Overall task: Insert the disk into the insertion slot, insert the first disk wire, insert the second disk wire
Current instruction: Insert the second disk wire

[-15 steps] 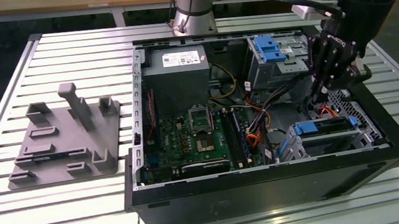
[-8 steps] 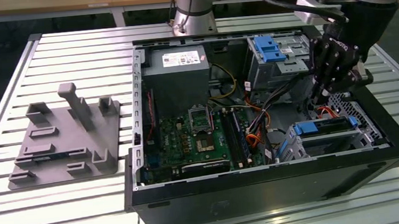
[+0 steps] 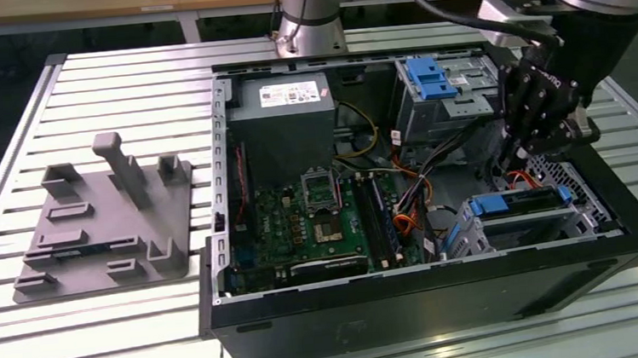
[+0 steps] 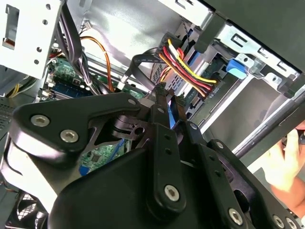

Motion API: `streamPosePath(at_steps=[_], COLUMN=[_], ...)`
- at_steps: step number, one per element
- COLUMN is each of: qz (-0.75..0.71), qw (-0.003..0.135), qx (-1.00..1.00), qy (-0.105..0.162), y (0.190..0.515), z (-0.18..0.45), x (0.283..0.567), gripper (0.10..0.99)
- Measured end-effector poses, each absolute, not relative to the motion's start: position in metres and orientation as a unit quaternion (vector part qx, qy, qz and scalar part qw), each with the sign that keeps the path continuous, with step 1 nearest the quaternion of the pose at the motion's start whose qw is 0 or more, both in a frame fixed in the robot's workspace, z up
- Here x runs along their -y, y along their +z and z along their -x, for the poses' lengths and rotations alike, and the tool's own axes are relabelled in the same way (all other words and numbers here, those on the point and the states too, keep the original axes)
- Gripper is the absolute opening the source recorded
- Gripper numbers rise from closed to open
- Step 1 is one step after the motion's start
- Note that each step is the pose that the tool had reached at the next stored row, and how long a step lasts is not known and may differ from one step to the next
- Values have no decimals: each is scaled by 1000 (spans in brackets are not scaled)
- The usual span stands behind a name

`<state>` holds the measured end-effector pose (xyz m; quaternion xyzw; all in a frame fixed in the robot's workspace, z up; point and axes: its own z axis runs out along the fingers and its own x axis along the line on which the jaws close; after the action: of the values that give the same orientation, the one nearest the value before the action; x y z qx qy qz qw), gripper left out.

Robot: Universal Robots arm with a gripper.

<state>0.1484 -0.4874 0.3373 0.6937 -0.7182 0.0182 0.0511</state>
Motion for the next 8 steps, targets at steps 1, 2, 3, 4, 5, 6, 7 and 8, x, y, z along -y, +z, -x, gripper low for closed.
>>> streamPosePath(at_steps=[1,2,3,4,5,6,7,8], qz=[-694,-694,-694,-694,-694,-694,-694,-694], qw=[50,48,47,46,44,43,41,40], qx=[718,718,719,719,719,719,719,719], qy=[17,15,14,12,11,9,8,7], y=[337,337,337,337,337,337,337,337], z=[-148,-148,-148,-148,-148,-148,-148,-148], x=[489,490,492,493,495,497,498,500], gripper=[200,200,200,200,200,200,200,200])
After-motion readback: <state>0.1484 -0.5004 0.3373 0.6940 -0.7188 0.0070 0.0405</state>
